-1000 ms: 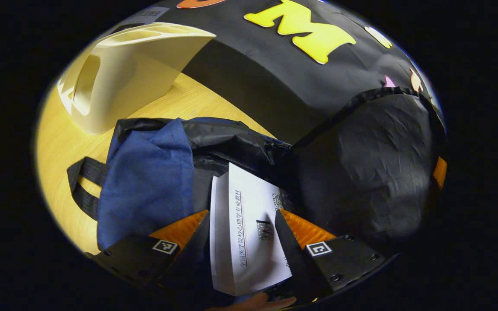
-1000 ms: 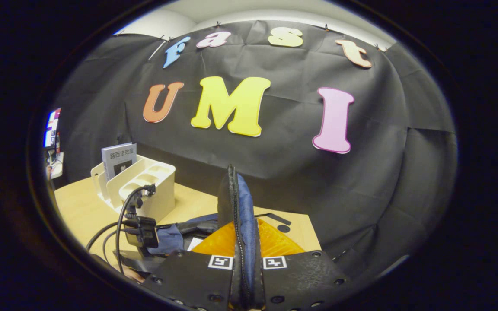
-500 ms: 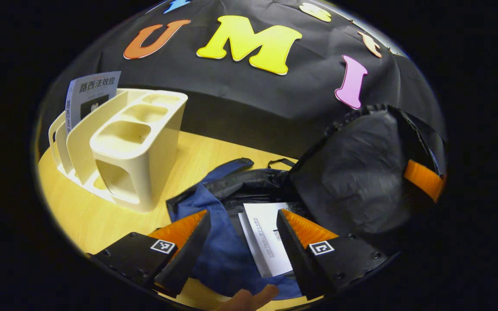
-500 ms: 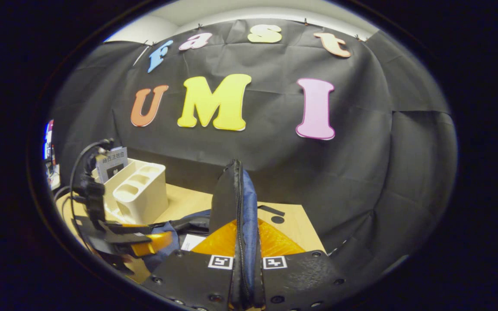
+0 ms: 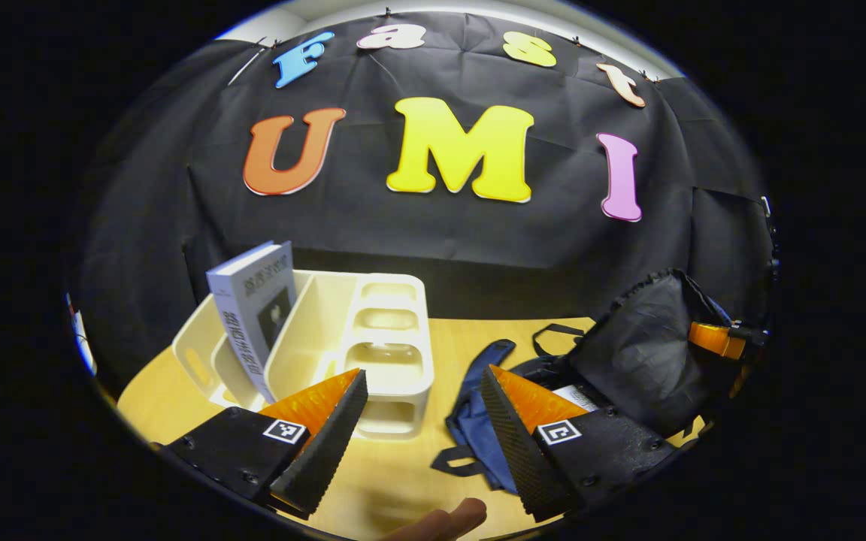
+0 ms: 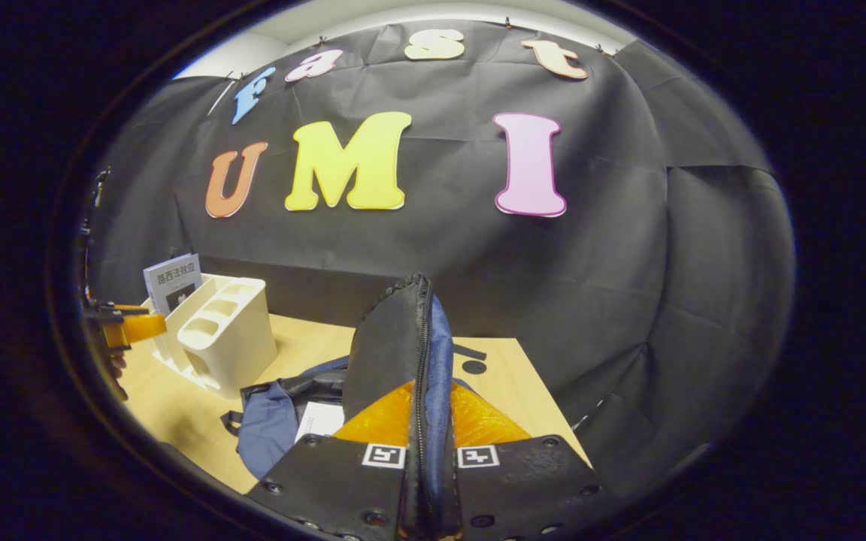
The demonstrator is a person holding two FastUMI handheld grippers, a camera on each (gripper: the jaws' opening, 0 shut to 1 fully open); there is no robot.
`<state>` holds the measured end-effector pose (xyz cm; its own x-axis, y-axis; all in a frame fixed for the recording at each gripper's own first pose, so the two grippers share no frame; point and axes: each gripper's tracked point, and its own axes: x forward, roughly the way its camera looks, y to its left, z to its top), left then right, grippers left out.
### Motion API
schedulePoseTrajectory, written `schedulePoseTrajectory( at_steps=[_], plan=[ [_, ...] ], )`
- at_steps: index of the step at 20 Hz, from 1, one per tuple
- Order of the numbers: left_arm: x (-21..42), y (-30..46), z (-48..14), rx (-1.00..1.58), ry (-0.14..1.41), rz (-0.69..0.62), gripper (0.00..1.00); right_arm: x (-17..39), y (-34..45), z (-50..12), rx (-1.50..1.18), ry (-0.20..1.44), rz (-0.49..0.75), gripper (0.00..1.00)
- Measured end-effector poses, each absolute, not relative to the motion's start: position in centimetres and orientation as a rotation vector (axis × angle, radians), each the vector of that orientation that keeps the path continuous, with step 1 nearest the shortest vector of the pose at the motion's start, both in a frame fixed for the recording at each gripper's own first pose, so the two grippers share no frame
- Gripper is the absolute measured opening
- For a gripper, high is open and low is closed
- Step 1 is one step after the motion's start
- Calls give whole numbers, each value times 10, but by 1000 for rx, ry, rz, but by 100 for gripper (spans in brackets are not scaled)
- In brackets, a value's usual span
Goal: Open the schoolbag, grab two books from the bookshelf and put them into the schoolbag.
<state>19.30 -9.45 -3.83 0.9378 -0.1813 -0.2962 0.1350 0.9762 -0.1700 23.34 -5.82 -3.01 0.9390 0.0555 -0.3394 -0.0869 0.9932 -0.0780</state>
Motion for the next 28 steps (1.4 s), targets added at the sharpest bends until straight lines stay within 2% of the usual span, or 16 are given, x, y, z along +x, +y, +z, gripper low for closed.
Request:
schedulePoseTrajectory(
  at_steps=[8, 16, 21, 25, 27, 28],
  plan=[
    [227, 8, -7, -97, 256, -41, 95, 226, -47, -36, -118, 333, 39, 11],
    [312, 73, 29, 5, 255, 52, 94, 217, -41, -40, -109, 345, 66, 11],
    [367, 87, 2, 85, 360, 54, 92, 213, -39, -45, -149, 344, 84, 11],
    [376, 91, -44, 100, 542, 35, 91, 215, -36, -50, -117, 353, 103, 11],
    [379, 87, -55, 118, 594, -1, 88, 215, -33, -52, -118, 354, 108, 11],
    [382, 85, -58, 134, 617, -20, 84, 216, -33, -53, -121, 355, 110, 11]
  ],
)
